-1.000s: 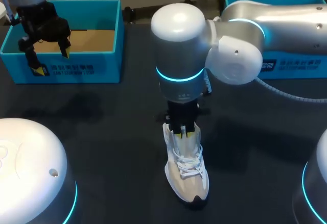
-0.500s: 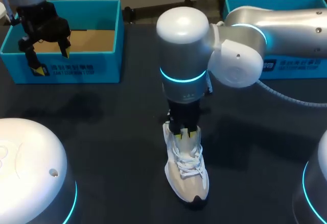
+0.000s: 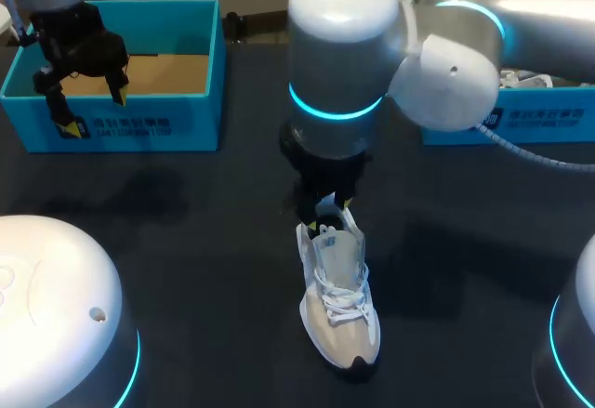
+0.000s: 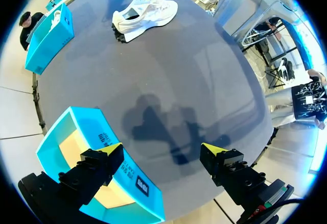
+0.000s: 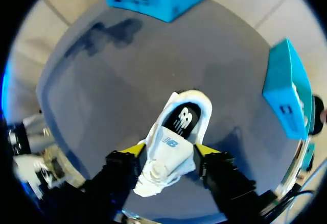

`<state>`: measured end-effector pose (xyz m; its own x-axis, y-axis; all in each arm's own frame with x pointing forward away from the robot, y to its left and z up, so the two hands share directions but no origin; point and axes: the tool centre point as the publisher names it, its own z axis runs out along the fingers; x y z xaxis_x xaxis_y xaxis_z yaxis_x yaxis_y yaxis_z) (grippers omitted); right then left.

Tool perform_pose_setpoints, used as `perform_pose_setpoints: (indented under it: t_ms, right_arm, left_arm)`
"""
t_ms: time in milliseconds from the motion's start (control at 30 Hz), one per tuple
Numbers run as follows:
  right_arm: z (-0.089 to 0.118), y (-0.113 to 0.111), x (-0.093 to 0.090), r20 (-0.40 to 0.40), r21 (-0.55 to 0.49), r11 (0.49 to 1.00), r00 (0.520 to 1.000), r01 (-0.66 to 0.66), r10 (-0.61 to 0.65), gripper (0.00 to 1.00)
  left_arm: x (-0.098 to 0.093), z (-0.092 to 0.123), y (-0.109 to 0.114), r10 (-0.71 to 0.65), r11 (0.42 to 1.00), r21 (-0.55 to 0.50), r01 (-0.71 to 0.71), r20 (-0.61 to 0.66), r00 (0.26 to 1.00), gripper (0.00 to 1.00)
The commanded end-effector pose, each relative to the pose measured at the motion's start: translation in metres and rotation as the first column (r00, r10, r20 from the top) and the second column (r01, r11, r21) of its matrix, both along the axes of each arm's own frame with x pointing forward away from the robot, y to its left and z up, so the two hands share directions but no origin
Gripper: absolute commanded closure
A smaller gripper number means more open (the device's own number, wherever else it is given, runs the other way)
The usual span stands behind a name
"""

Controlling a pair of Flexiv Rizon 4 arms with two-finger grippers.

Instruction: Take the shoe out of the shoebox, open the shoe tongue, remove and reinsert the insole, then place the shoe into the shoebox

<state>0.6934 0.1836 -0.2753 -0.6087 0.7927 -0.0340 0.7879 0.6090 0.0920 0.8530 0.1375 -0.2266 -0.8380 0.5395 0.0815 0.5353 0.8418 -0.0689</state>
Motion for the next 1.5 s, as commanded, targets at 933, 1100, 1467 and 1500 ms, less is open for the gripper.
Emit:
perform_pose_setpoints:
  t_ms: [933,1100,1467,1500]
  right_arm:
    - [-0.002,0.025,0.042,-0.020,-0.125,0.774,0.782,-0.621,0.623,0.00]
    - [-0.007,0.020,0.056,-0.010,-0.136,0.757,0.765,-0.639,0.644,0.00]
    - [-0.029,0.005,0.081,-0.043,-0.145,0.706,0.717,-0.693,0.696,0.00]
    - [-0.032,0.004,0.082,-0.044,-0.144,0.706,0.717,-0.694,0.696,0.00]
  left_arm:
    - [0.000,0.000,0.000,-0.001,1.000,0.001,0.001,0.001,1.000,0.00]
    - [0.000,0.000,0.000,-0.001,1.000,0.001,0.001,0.001,1.000,0.00]
    - [0.000,0.000,0.000,-0.001,1.000,0.001,0.001,0.001,1.000,0.00]
    - [0.000,0.000,0.000,-0.001,1.000,0.001,0.001,0.001,1.000,0.00]
